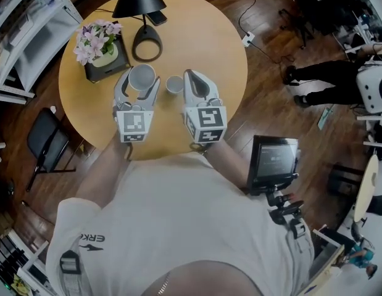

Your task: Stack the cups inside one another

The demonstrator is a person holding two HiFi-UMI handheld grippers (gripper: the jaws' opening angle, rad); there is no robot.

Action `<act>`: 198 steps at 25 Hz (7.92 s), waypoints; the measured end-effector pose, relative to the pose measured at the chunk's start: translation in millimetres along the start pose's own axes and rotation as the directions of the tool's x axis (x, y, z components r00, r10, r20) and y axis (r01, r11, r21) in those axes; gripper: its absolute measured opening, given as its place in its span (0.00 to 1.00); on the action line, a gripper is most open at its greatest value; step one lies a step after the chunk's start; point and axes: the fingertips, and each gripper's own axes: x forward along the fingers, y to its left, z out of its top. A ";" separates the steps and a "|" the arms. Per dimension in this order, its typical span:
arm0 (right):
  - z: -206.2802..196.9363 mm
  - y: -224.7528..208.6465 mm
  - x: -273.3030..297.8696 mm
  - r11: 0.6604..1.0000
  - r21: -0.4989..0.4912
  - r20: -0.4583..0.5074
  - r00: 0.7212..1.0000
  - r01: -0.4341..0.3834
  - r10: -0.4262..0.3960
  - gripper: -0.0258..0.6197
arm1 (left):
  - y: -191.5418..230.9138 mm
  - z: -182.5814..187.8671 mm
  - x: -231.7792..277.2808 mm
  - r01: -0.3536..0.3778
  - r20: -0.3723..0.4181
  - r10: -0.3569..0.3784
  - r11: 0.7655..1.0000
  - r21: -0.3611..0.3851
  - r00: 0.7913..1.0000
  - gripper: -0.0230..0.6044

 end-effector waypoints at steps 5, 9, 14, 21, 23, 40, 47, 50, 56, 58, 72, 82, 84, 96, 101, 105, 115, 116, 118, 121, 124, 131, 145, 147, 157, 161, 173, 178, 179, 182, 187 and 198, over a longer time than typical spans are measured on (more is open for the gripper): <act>-0.5 -8.5 -8.6 1.000 0.009 0.000 1.000 0.023 -0.023 0.06 | -13.8 4.0 4.1 0.033 -0.001 -0.033 0.999 0.008 0.999 0.57; 0.6 -11.7 -12.7 0.999 0.010 -0.001 0.999 0.034 -0.034 0.06 | -21.1 3.8 6.0 0.053 -0.007 -0.053 0.999 0.009 0.999 0.57; -3.5 -17.9 -16.0 0.999 0.011 -0.010 0.999 0.048 -0.048 0.06 | -33.3 -3.7 13.8 0.086 -0.022 -0.086 0.996 0.003 0.996 0.57; -14.2 -35.6 -18.3 0.997 0.028 -0.038 0.996 0.076 -0.075 0.06 | -60.7 -16.2 30.5 0.148 -0.054 -0.148 0.989 -0.008 0.987 0.57; -19.3 -39.6 -18.1 0.996 0.035 -0.048 0.996 0.083 -0.081 0.06 | -69.3 -21.0 35.5 0.167 -0.062 -0.168 0.986 -0.010 0.984 0.57; -56.8 -68.9 -4.7 0.991 0.079 -0.127 0.987 0.110 -0.099 0.06 | -110.9 -82.7 69.1 0.250 -0.195 -0.249 0.968 -0.021 0.949 0.57; -69.6 -74.1 5.1 0.990 0.081 -0.155 0.982 0.119 -0.106 0.06 | -118.7 -104.9 75.9 0.274 -0.217 -0.272 0.961 -0.023 0.937 0.57; -74.0 -76.8 5.8 0.989 0.085 -0.167 0.980 0.123 -0.107 0.06 | -121.4 -112.5 77.3 0.277 -0.237 -0.273 0.961 -0.019 0.932 0.57; -82.8 -75.3 11.0 0.988 0.095 -0.182 0.978 0.122 -0.103 0.06 | -123.0 -128.1 78.6 0.277 -0.267 -0.273 0.961 -0.024 0.924 0.57; -81.5 -74.7 12.2 0.988 0.102 -0.178 0.979 0.120 -0.101 0.06 | -124.6 -131.3 79.0 0.277 -0.275 -0.274 0.960 -0.029 0.922 0.57; -90.9 -75.1 19.5 0.986 0.106 -0.201 0.974 0.126 -0.103 0.06 | -128.7 -142.9 83.1 0.290 -0.284 -0.288 0.956 -0.039 0.914 0.57; -90.2 -76.2 19.7 0.986 0.112 -0.197 0.975 0.125 -0.101 0.06 | -128.8 -145.5 79.5 0.309 -0.321 -0.296 0.951 -0.011 0.900 0.60; -89.0 -76.6 19.1 0.985 0.115 -0.194 0.976 0.125 -0.101 0.06 | -129.0 -145.5 79.3 0.313 -0.335 -0.294 0.950 0.003 0.895 0.61; -93.4 -75.4 20.0 0.986 0.114 -0.204 0.974 0.122 -0.097 0.06 | -134.1 -153.8 74.3 0.361 -0.376 -0.325 0.932 0.026 0.868 0.65; -89.1 -75.0 19.5 0.987 0.114 -0.197 0.976 0.115 -0.091 0.06 | -130.9 -149.8 72.5 0.350 -0.371 -0.313 0.936 0.035 0.874 0.66; -81.2 -75.8 13.7 0.989 0.109 -0.188 0.979 0.100 -0.079 0.06 | -131.3 -132.1 71.1 0.335 -0.344 -0.297 0.940 0.058 0.891 0.66; -55.8 -69.5 10.6 0.995 0.089 -0.122 0.992 0.041 -0.030 0.06 | -101.8 -77.8 65.1 0.200 -0.223 -0.181 0.978 0.066 0.958 0.57; -52.8 -68.3 9.9 0.996 0.087 -0.116 0.993 0.031 -0.021 0.06 | -98.2 -71.3 63.4 0.180 -0.211 -0.164 0.982 0.063 0.964 0.56; -47.7 -65.4 9.1 0.997 0.082 -0.104 0.995 0.007 0.001 0.06 | -90.4 -57.9 58.8 0.135 -0.181 -0.123 0.989 0.056 0.976 0.50; -41.8 -60.1 9.6 0.997 0.077 -0.086 0.996 -0.032 0.039 0.06 | -80.2 -40.5 50.7 0.068 -0.145 -0.061 0.997 0.046 0.988 0.41; -38.5 -52.5 11.7 0.994 0.074 -0.070 0.994 -0.076 0.081 0.06 | -71.3 -26.0 41.9 0.009 -0.114 -0.004 0.999 0.043 0.993 0.33; -36.3 -32.6 21.0 0.981 0.081 -0.051 0.983 -0.174 0.179 0.06 | -43.5 -11.9 19.2 -0.125 -0.098 0.127 0.992 0.028 0.987 0.04; -38.6 23.5 27.0 0.985 0.023 -0.075 0.982 -0.169 0.170 0.06 | 11.6 -28.1 -16.3 -0.146 -0.076 0.144 0.989 -0.030 0.987 0.04; -41.5 35.2 27.2 0.989 0.017 -0.088 0.985 -0.150 0.151 0.06 | 21.4 -34.4 -23.0 -0.129 -0.077 0.126 0.991 -0.042 0.989 0.04; -82.5 72.9 27.6 0.999 0.038 -0.184 0.983 -0.015 0.022 0.06 | 37.2 -99.4 -40.7 0.017 -0.132 -0.029 0.996 -0.089 0.991 0.04; -105.3 74.9 29.2 0.999 0.050 -0.229 0.973 0.016 -0.004 0.06 | 35.0 -123.3 -38.4 0.051 -0.162 -0.067 0.993 -0.102 0.984 0.04; -166.9 78.8 27.2 0.994 0.105 -0.366 0.930 -0.001 0.040 0.09 | 13.6 -173.0 -47.6 0.109 -0.272 -0.133 0.989 -0.102 0.953 0.04; -196.0 85.5 22.4 0.988 0.144 -0.436 0.893 -0.050 0.109 0.15 | -1.7 -196.7 -59.7 0.129 -0.341 -0.163 0.984 -0.120 0.926 0.04; -203.2 88.5 24.6 0.987 0.147 -0.451 0.883 -0.070 0.130 0.19 | -3.3 -202.8 -59.8 0.130 -0.353 -0.166 0.984 -0.123 0.921 0.04; -224.3 99.0 33.2 0.981 0.148 -0.490 0.852 -0.129 0.186 0.31 | -5.4 -215.6 -56.7 0.127 -0.372 -0.165 0.984 -0.123 0.914 0.04; -244.8 110.2 48.3 0.977 0.117 -0.519 0.828 -0.177 0.212 0.45 | -7.2 -227.6 -55.3 0.121 -0.392 -0.164 0.984 -0.133 0.905 0.04; -255.8 120.9 79.2 0.976 0.040 -0.523 0.827 -0.215 0.203 0.59 | 0.7 -241.8 -60.5 0.095 -0.427 -0.147 0.986 -0.140 0.892 0.04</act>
